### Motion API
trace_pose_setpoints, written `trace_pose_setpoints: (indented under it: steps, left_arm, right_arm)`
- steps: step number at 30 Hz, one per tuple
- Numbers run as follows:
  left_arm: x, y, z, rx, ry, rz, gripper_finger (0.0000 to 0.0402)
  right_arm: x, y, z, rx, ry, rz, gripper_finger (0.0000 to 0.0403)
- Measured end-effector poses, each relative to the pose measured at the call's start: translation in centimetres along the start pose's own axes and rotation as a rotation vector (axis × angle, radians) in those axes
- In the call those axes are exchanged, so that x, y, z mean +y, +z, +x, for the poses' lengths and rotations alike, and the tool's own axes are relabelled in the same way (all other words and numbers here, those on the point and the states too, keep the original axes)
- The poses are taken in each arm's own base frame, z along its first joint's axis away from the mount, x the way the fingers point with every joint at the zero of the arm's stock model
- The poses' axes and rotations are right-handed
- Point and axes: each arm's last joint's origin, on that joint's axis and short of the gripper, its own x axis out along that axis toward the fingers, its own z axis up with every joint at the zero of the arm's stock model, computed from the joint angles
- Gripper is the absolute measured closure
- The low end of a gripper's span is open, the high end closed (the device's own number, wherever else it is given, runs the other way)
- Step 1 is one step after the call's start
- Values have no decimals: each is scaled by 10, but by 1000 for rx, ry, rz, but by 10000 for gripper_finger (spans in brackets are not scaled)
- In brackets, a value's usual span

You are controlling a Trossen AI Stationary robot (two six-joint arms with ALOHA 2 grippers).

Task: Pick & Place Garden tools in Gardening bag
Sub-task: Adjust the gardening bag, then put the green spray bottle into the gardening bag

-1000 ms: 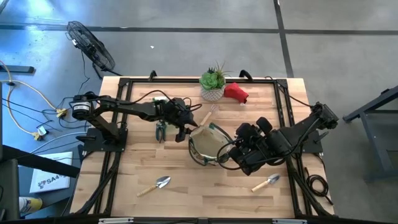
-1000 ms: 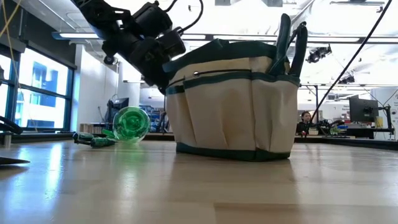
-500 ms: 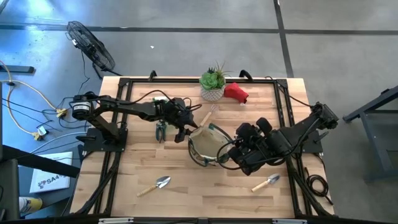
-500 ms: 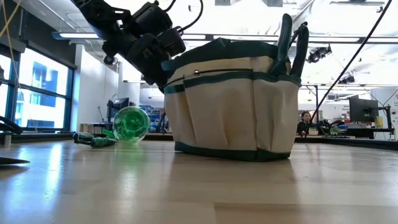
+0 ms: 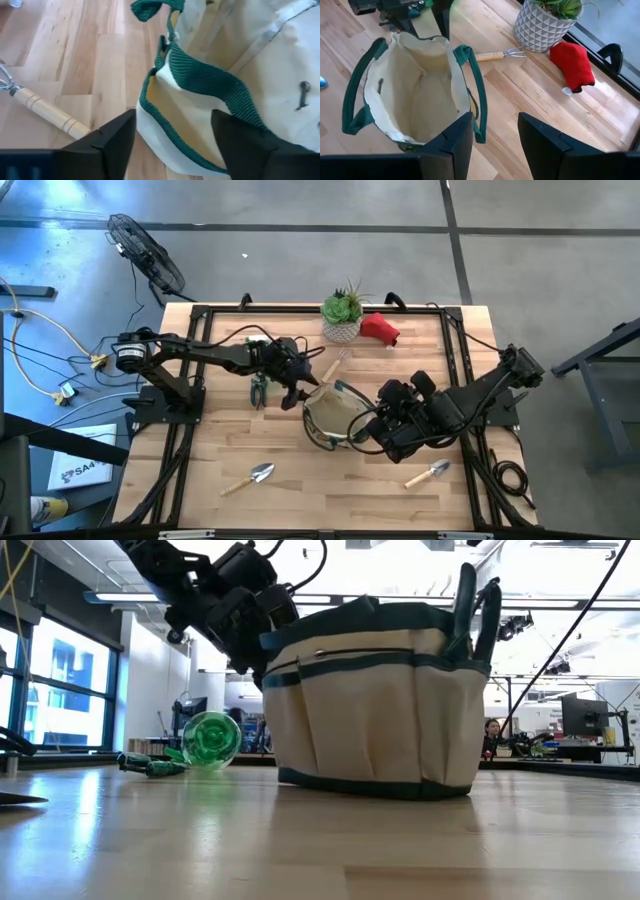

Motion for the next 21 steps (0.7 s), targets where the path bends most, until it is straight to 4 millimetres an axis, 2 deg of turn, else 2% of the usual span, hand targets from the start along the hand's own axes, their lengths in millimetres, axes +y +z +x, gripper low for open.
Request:
trace_pose_setpoints:
  steps: [4,8,15,21]
  left_arm:
    - [1,0,0,4,46,-27,99]
    - [1,3,-4,-18,77,-63,78]
    - [-4,9,-21,-13,123,-56,75]
    - [-5,7,-35,41,263,-42,75]
  right_arm:
    - [0,0,0,3,1,0,254]
    - [0,-1,0,19,6,-1,254]
    - [1,-1,0,24,11,0,254]
    - [1,-3,-1,38,21,-3,254]
